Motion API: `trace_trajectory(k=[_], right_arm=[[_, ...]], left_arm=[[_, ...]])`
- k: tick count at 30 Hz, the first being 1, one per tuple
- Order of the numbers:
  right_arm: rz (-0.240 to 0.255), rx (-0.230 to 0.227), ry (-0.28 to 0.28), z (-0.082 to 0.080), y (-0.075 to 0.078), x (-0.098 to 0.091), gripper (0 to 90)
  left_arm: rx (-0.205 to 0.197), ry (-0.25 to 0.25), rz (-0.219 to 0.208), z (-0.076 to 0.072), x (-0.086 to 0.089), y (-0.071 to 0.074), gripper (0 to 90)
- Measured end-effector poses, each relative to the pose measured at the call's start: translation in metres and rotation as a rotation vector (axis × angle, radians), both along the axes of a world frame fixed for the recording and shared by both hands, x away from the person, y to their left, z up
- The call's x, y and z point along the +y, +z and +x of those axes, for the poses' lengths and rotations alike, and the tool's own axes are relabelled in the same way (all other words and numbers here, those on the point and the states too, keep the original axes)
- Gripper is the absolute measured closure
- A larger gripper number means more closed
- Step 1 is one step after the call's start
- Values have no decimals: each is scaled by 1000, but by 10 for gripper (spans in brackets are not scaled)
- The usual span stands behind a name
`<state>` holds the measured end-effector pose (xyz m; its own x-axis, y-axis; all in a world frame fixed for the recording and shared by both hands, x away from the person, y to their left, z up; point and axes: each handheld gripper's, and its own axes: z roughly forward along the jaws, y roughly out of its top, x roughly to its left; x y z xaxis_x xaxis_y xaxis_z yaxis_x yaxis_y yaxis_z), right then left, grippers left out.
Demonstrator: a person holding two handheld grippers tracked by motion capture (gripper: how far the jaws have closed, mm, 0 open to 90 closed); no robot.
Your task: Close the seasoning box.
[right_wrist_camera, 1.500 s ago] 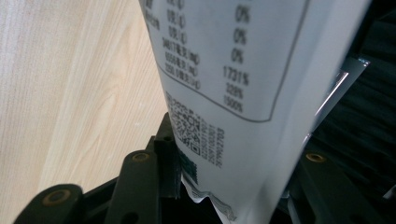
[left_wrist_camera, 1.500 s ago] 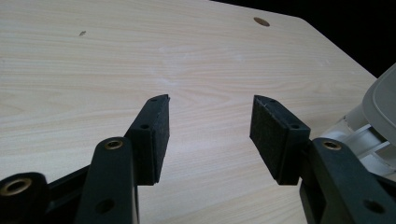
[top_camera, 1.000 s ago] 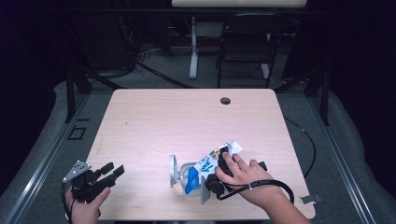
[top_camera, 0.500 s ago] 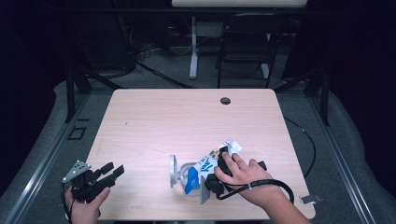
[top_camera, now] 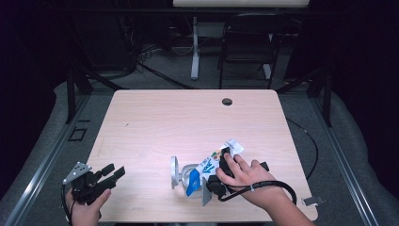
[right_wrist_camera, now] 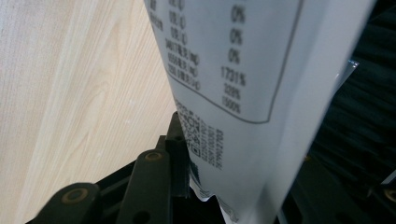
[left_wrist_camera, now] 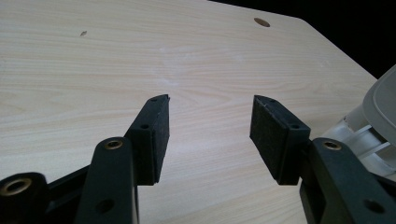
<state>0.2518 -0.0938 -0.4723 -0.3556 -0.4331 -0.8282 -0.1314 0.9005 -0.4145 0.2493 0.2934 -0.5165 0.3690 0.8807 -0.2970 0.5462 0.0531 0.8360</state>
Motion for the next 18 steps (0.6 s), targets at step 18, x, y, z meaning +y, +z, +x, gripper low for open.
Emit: trace_trajectory(k=[18], right_arm=[[11,0,-6,0,1,1,764]], left_arm=[[0,1,0,0,0,-1,481]])
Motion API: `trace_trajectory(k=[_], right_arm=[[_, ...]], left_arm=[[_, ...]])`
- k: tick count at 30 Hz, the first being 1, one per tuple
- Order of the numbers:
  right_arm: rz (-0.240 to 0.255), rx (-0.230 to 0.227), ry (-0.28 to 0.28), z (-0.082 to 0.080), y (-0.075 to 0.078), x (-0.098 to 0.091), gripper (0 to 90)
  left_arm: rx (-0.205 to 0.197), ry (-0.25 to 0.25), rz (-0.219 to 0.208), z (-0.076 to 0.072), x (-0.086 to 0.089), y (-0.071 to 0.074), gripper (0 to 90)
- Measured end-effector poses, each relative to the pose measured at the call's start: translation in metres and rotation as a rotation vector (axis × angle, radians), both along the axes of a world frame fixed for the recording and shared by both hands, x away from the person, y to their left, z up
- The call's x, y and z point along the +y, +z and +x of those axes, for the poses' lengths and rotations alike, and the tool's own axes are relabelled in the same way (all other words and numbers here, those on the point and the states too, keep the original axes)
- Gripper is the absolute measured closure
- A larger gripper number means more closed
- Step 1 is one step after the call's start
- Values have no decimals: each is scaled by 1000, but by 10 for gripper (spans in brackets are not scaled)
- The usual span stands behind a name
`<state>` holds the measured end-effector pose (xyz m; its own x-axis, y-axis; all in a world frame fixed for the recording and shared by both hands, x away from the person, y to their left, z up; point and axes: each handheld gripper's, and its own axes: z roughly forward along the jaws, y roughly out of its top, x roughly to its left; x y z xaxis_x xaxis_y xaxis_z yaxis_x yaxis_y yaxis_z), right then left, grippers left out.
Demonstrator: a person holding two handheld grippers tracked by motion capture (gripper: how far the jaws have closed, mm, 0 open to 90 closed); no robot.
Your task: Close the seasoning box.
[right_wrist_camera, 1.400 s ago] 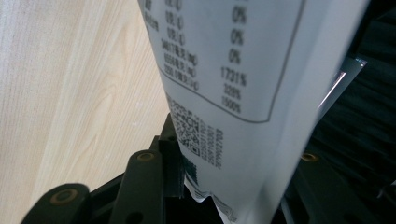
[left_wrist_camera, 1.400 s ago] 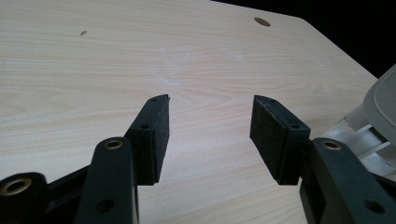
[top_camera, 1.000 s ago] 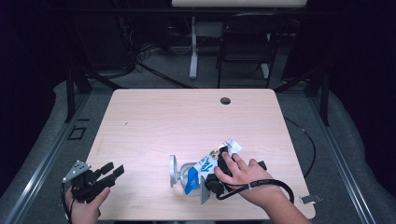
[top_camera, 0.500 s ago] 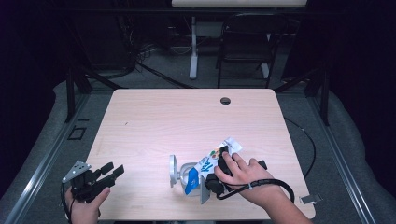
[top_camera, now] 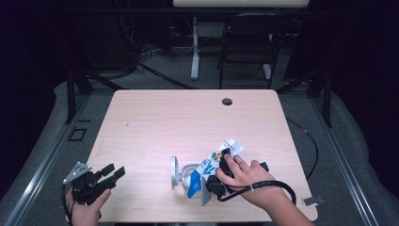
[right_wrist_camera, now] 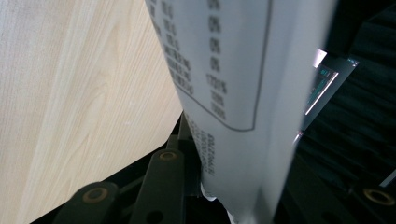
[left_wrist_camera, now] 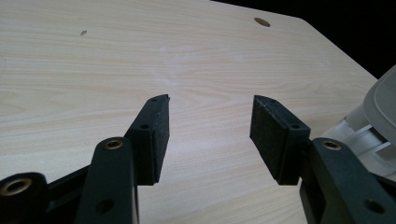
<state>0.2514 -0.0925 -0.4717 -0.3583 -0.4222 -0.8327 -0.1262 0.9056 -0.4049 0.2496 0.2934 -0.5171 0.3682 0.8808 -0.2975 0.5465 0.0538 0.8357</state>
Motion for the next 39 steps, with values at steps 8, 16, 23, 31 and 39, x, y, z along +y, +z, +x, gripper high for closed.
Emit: trace_trajectory(k=[8,16,23,31,39], right_arm=[[17,7,-2,0,-2,0,776],[18,12,-6,0,-2,-1,795],[18,17,-5,-1,-2,0,837],[44,24,-11,-1,-2,1,870],[71,29,-28,-1,-1,1,884]], left_arm=[[2,1,0,0,0,0,480],[2,3,0,0,0,-1,480],[1,3,0,0,0,0,481],[2,3,1,0,0,-1,480],[1,3,1,0,0,0,480]])
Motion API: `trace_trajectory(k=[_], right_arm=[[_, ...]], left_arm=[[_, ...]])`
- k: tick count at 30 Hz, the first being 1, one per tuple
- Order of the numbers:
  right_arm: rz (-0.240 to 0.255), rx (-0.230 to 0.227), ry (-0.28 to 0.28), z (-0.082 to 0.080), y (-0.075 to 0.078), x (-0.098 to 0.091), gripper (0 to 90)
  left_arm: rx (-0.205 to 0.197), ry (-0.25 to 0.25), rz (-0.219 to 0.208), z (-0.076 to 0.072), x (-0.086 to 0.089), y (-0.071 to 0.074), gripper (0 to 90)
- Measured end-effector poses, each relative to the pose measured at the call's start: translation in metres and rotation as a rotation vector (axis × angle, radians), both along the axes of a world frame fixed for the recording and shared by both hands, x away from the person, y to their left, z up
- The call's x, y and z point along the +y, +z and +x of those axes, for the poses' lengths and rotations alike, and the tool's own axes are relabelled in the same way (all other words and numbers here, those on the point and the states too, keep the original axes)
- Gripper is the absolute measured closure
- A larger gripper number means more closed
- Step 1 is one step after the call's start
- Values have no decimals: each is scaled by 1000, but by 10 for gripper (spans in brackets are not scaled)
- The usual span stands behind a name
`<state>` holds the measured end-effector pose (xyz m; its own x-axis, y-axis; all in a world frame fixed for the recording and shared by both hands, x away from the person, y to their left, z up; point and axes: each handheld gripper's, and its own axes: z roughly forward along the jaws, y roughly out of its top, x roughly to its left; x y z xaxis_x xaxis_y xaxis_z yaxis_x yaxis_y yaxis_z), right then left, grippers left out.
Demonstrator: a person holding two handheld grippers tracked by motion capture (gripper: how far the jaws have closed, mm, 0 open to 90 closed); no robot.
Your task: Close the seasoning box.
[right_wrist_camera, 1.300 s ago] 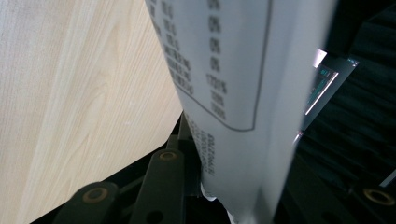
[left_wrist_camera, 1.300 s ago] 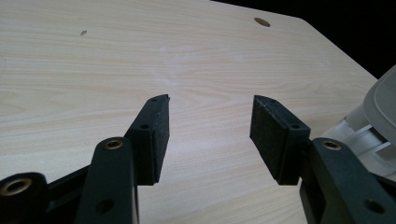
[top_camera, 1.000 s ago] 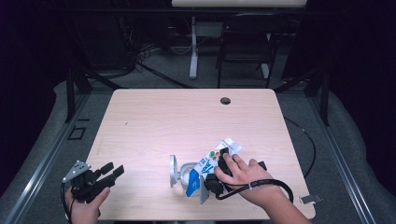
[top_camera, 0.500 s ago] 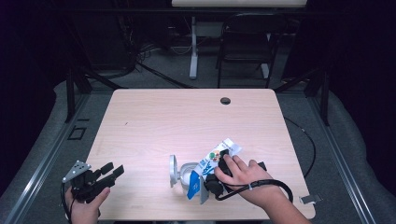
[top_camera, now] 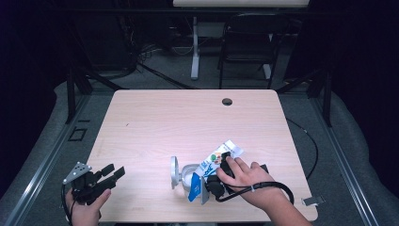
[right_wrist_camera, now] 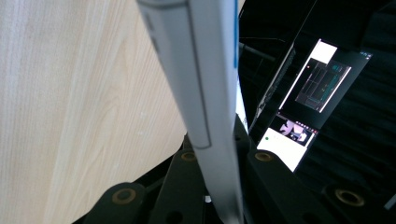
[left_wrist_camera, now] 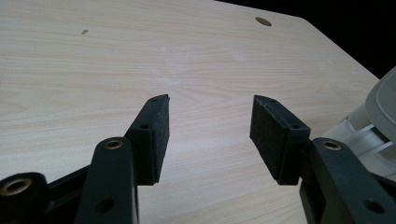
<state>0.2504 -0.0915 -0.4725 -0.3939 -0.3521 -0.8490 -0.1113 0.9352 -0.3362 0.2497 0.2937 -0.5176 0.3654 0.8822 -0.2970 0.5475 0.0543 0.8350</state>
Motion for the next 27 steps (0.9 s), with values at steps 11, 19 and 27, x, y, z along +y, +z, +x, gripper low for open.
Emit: trace_trajectory(k=[11,19,27], right_arm=[[56,30,-7,1,-1,-2,890],[78,41,-13,1,-2,-4,891],[110,57,-26,2,-2,-5,893]], left_arm=[[1,1,0,0,0,0,481],[1,1,0,0,0,-1,480],[2,2,0,0,0,-1,480]])
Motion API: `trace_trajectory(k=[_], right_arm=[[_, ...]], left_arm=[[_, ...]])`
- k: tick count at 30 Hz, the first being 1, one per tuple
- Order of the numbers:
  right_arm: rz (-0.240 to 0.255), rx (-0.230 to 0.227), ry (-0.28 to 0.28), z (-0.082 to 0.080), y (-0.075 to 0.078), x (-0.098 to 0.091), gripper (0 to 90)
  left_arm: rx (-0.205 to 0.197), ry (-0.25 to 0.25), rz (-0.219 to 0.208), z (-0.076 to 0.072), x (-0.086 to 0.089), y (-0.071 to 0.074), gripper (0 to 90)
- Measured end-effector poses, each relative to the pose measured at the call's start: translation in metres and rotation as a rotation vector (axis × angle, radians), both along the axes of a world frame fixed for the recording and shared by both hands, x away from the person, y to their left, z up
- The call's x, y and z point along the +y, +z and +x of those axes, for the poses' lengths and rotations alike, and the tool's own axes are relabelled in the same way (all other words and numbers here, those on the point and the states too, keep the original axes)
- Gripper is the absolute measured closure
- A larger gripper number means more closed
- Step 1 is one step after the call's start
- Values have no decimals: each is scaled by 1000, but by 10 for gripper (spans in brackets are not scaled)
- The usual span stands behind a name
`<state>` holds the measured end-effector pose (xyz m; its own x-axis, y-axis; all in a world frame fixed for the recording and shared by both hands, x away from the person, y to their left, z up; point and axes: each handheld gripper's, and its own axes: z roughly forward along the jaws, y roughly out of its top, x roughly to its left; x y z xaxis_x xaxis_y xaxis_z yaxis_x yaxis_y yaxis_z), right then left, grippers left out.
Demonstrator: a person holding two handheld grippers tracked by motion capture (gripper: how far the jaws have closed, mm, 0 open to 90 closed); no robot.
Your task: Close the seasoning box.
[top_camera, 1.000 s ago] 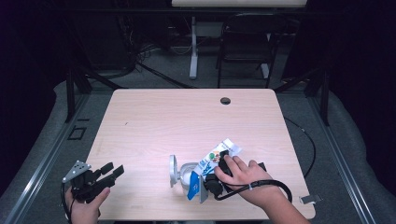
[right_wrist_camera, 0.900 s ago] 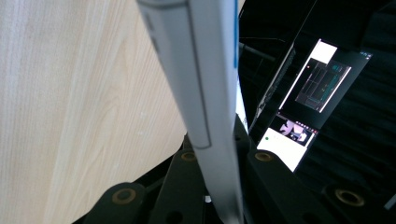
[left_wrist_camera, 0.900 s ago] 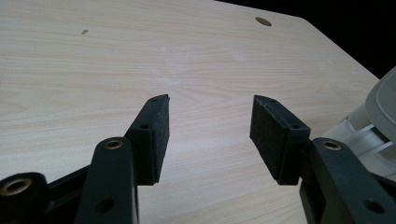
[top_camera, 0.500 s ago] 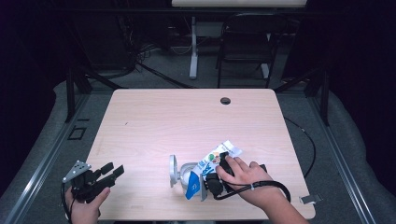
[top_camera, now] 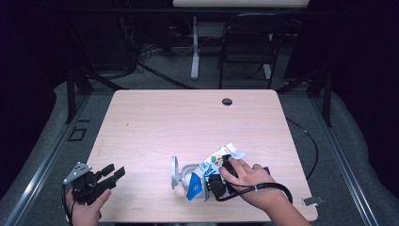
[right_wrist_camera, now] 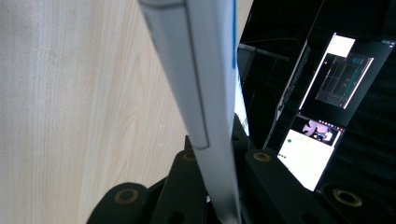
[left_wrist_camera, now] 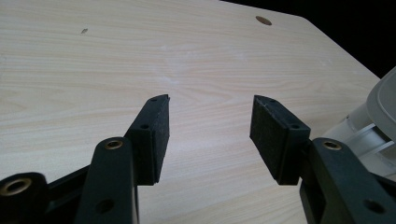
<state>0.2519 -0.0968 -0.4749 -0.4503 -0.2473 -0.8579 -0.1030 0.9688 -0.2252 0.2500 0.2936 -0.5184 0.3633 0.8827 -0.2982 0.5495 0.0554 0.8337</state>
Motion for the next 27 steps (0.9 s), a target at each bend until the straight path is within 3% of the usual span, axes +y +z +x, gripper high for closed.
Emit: trace_trajectory(k=[27], right_arm=[[164,65,-46,-3,1,-5,895]], left_arm=[[3,1,0,0,-1,-1,480]])
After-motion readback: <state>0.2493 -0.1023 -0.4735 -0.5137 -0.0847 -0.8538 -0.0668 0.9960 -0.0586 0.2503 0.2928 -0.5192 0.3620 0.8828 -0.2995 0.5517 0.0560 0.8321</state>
